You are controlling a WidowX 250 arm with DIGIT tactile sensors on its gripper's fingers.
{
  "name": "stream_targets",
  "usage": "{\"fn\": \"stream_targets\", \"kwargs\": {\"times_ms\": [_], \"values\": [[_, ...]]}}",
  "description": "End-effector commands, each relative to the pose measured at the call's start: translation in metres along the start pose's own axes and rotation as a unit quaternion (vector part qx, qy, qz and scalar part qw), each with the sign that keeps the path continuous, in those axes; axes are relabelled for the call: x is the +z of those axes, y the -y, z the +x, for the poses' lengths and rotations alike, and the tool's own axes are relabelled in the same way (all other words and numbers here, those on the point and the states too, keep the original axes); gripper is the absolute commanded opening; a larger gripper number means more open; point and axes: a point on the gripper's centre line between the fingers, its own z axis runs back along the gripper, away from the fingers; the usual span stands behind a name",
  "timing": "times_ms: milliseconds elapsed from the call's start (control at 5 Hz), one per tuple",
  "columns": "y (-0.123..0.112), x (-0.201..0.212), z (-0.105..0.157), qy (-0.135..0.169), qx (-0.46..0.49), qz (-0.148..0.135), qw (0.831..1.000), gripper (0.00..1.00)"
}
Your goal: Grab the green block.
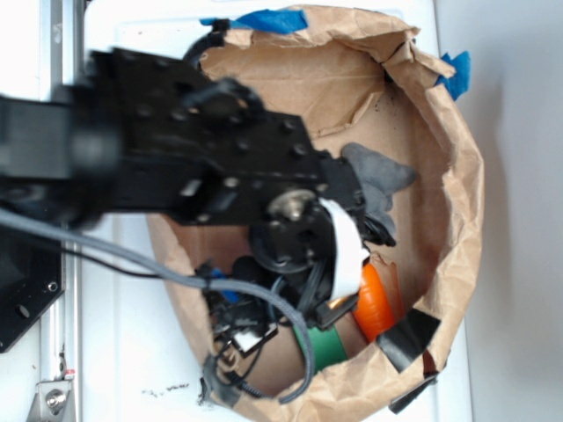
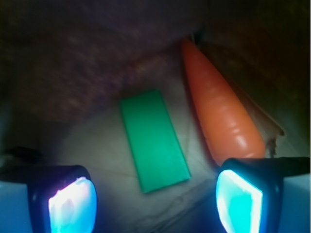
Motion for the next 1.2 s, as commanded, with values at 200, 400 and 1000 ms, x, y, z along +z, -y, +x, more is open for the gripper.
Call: {"fn": "stream_targets", "kwargs": {"times_ms": [200,400,1000], "values": [[0.009,-0.018,0.001,0.026,-0.002,-0.03,0.999,1.0],[0.004,-0.032,-0.003,0.019,0.009,-0.057,0.998,1.0],[-0.018,-0.027,-0.01,-0.005,0.033,-0.031,0.999,1.0]]}}
